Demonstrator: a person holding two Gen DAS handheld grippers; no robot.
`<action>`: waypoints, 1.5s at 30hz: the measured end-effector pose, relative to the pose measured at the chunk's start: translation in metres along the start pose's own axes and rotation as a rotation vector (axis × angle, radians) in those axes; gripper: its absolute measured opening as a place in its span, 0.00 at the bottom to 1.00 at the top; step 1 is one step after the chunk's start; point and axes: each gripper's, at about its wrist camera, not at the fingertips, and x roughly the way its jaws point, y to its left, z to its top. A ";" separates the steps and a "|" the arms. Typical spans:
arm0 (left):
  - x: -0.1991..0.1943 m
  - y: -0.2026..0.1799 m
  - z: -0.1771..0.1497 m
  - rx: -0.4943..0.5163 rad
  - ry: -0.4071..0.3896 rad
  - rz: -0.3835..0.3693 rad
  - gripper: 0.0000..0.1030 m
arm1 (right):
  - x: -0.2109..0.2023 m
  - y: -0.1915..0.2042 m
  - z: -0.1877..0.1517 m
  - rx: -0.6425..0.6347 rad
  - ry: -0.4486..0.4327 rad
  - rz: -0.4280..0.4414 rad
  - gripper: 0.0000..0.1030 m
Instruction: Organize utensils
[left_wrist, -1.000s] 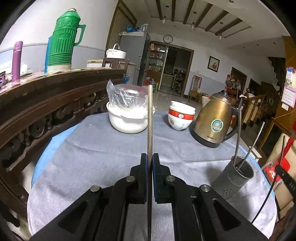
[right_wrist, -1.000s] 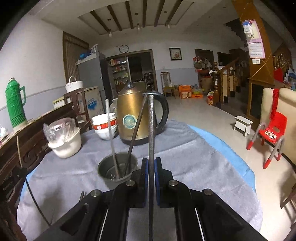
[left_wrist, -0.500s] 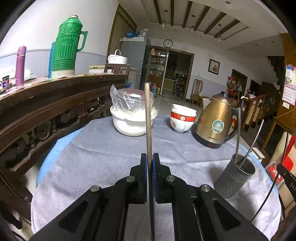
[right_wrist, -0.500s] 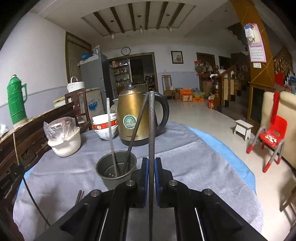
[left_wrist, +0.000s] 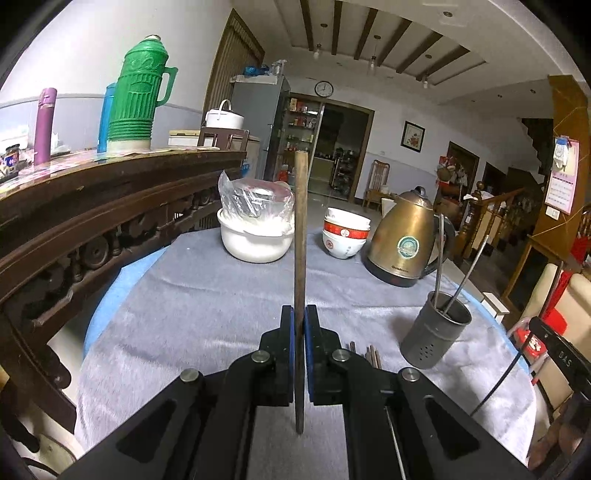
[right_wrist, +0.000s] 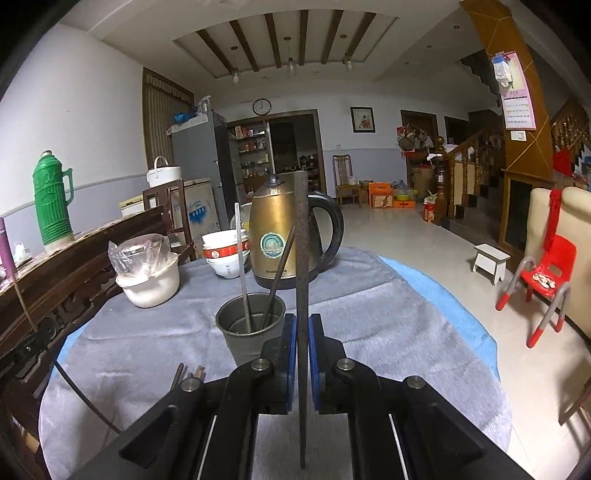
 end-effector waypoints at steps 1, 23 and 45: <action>-0.002 0.002 -0.001 -0.006 0.002 -0.001 0.05 | -0.002 -0.001 0.000 0.002 0.002 0.002 0.07; -0.023 0.010 -0.008 -0.027 0.022 -0.047 0.05 | -0.046 -0.011 -0.015 0.012 0.028 0.007 0.07; -0.026 -0.021 0.082 -0.148 -0.069 -0.260 0.05 | -0.046 -0.026 0.076 0.156 -0.121 0.120 0.07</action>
